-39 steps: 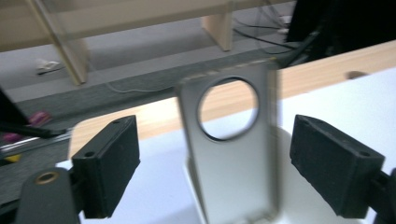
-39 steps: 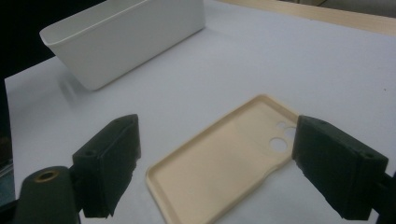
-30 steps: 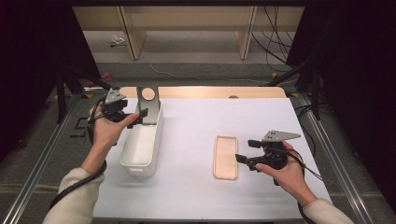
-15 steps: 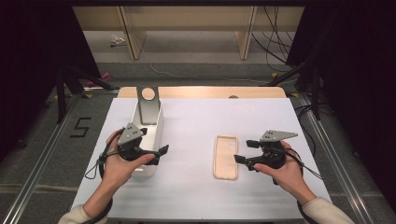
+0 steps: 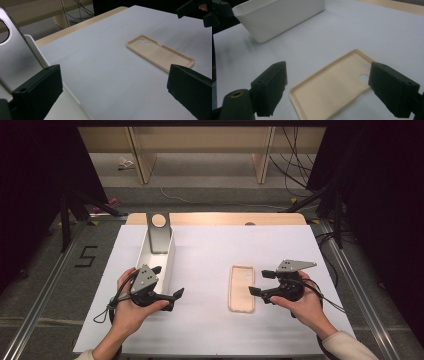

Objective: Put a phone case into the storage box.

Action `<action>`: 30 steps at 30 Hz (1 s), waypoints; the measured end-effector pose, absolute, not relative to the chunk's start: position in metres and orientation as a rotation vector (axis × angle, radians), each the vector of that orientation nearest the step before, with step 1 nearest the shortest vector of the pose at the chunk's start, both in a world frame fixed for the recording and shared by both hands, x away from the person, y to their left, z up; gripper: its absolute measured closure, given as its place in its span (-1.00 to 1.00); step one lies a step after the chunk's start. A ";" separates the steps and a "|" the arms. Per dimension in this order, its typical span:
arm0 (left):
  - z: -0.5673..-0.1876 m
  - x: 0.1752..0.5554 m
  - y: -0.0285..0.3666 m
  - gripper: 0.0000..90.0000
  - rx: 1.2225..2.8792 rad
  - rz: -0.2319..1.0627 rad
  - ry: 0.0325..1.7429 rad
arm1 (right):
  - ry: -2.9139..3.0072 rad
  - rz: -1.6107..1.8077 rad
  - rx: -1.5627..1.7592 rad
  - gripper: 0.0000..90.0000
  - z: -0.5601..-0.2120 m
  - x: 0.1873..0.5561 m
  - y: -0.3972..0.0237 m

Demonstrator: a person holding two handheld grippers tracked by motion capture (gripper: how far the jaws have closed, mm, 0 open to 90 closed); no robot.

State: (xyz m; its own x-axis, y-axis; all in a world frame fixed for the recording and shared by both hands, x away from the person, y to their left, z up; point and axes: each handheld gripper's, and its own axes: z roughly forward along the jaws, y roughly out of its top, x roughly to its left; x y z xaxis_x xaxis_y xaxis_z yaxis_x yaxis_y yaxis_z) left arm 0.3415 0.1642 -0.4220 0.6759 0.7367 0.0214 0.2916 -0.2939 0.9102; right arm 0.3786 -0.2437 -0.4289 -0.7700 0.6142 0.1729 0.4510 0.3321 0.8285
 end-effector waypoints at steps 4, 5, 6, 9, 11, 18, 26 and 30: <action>-0.423 0.342 0.164 -1.00 1.872 0.548 0.809 | 2.420 1.417 0.975 -0.64 -0.428 0.378 -0.243; -0.423 0.343 0.164 -1.00 1.873 0.550 0.809 | 2.420 1.417 0.975 -0.64 -0.428 0.378 -0.243; -0.423 0.343 0.164 -1.00 1.875 0.548 0.808 | 2.418 1.419 0.973 -0.64 -0.428 0.379 -0.243; -0.425 0.343 0.164 -1.00 1.877 0.538 0.807 | 2.420 1.413 0.975 -0.64 -0.429 0.380 -0.243; -0.426 0.343 0.163 -1.00 1.881 0.533 0.812 | 2.425 1.409 0.973 -0.64 -0.429 0.381 -0.243; -0.426 0.343 0.161 -1.00 1.886 0.534 0.807 | 2.453 1.411 0.927 -0.59 -0.428 0.379 -0.243; -0.425 0.345 0.159 -1.00 1.882 0.528 0.804 | 2.495 1.398 0.898 -0.52 -0.431 0.379 -0.241; -0.425 0.346 0.156 -1.00 1.886 0.524 0.797 | 2.514 1.389 0.880 -0.51 -0.433 0.379 -0.241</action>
